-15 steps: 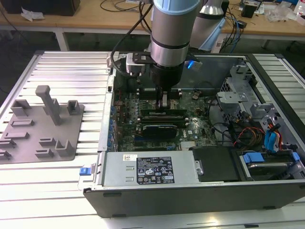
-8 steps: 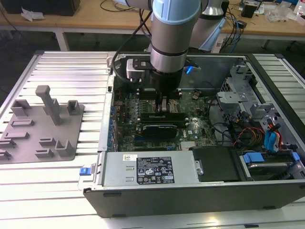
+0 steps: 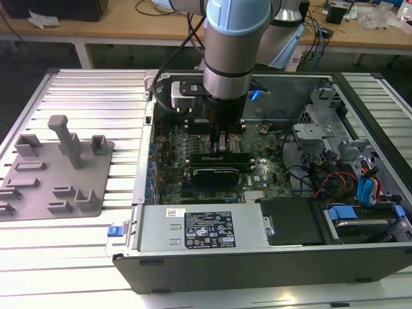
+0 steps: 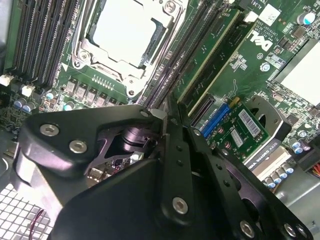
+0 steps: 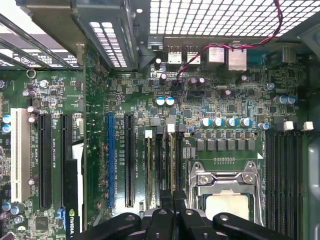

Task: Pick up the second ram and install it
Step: 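Insert the second ram into the second slot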

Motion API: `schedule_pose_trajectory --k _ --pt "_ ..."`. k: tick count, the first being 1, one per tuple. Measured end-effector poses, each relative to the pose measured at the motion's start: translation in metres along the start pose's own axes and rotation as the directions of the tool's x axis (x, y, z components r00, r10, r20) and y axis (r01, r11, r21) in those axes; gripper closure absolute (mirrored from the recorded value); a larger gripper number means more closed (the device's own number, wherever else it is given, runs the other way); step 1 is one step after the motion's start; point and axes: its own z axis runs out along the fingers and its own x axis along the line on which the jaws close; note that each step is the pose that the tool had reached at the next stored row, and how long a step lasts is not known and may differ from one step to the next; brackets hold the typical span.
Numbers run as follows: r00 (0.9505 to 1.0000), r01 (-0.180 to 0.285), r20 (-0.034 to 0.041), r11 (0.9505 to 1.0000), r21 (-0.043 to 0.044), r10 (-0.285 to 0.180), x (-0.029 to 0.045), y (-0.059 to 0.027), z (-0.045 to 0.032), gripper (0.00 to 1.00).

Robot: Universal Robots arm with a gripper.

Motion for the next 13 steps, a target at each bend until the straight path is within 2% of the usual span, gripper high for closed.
schedule_pose_trajectory --k 7,13 --pt "1.0 0.0 0.0013 1.0 -0.0002 0.0 0.0001 -0.0016 0.0003 0.91" --pt "1.0 0.0 0.0013 1.0 -0.0002 0.0 0.0003 -0.0017 0.0047 0.91"
